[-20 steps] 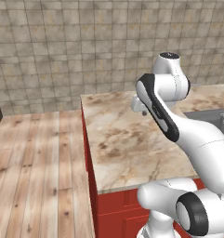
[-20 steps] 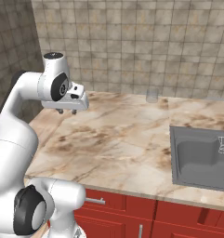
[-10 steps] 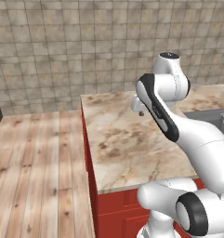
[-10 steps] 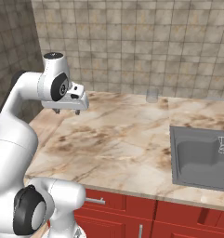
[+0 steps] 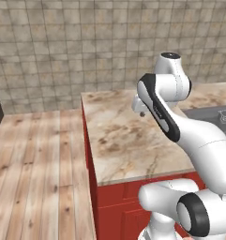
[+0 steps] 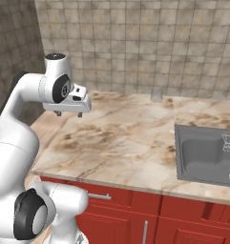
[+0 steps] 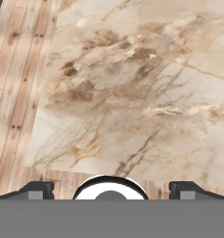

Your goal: Take a straw from the drawer in front and place it inside the glass cup on the dining counter.

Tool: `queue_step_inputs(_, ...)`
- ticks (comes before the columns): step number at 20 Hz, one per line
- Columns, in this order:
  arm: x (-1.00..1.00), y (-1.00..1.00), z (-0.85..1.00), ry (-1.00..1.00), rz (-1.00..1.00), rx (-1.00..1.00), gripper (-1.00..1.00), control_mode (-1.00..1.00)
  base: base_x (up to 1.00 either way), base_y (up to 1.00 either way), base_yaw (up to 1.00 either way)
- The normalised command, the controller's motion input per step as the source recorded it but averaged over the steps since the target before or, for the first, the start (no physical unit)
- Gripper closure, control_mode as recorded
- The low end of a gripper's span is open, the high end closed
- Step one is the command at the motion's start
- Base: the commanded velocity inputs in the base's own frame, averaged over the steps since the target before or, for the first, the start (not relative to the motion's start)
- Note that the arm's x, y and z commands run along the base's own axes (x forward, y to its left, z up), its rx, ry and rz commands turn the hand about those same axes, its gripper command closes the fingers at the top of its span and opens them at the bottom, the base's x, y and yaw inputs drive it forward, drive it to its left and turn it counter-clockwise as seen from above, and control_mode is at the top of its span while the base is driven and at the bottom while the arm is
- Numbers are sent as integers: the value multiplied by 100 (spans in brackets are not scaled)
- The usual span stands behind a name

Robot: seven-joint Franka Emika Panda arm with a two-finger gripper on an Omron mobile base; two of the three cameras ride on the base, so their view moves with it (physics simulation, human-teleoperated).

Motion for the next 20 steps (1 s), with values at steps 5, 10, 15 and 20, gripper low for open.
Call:
queue_step_inputs(5,0,0,0,0,0,0,-100,100,-53,14,-2)
queue_step_inputs(10,0,0,0,0,0,0,-100,100,-42,20,-5)
queue_step_inputs(15,0,0,0,0,0,0,-100,100,-13,41,-13)
queue_step_inputs(20,0,0,0,0,0,0,-100,100,0,59,-24)
